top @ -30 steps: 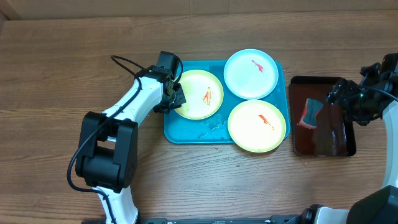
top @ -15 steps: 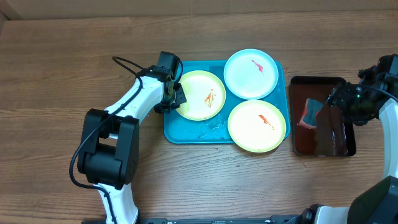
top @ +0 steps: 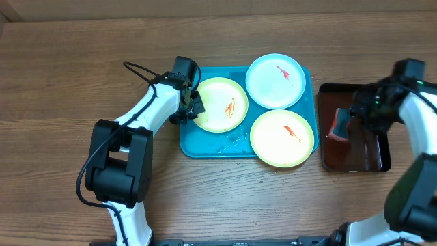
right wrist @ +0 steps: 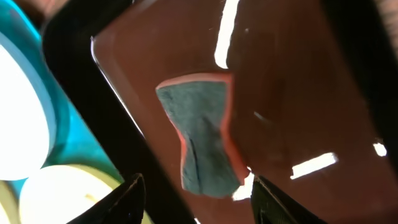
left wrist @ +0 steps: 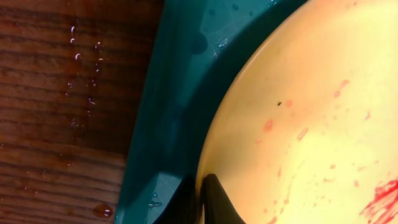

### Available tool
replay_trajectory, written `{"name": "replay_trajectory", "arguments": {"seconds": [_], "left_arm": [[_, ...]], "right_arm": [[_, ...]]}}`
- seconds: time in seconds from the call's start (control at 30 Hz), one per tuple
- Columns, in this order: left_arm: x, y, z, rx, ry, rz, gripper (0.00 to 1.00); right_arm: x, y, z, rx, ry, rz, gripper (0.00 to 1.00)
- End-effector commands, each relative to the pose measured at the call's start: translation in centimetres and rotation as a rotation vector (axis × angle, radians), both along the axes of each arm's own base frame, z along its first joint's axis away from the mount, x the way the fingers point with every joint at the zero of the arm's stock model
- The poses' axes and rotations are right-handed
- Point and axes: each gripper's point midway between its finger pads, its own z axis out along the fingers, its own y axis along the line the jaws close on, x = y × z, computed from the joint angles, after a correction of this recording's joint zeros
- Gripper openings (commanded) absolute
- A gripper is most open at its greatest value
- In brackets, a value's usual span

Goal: Clean dirty plates on tray and stack at the side
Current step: 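Reach right gripper into the brown tray and grasp the green sponge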

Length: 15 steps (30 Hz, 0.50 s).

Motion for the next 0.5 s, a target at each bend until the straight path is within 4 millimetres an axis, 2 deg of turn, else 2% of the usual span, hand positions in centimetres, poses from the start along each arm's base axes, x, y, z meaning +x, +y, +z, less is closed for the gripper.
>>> {"name": "replay_trajectory", "arguments": {"seconds": [0.0,0.2,0.4,0.47], "left_arm": [[-1.0,0.4,-2.3,0.025,0.061,-0.005,0.04],[-1.1,0.4,-2.3,0.025,0.061,-0.005,0.04],[-1.1,0.4,-2.3,0.025,0.061,-0.005,0.04],[-1.1,0.4,-2.3,0.026,0.061,-0.005,0.04]], "right_arm": [[0.2,1.2,-2.0,-0.061,0.058,0.052,0.55],[-0.2,-0.2,-4.0,-0.225,0.144,0.045,0.53],[0.4,-0.5,-4.3,-0.240,0.129,0.042,0.46],[0.7,0.1,-4.4,-0.212,0.114,0.064,0.43]]}}
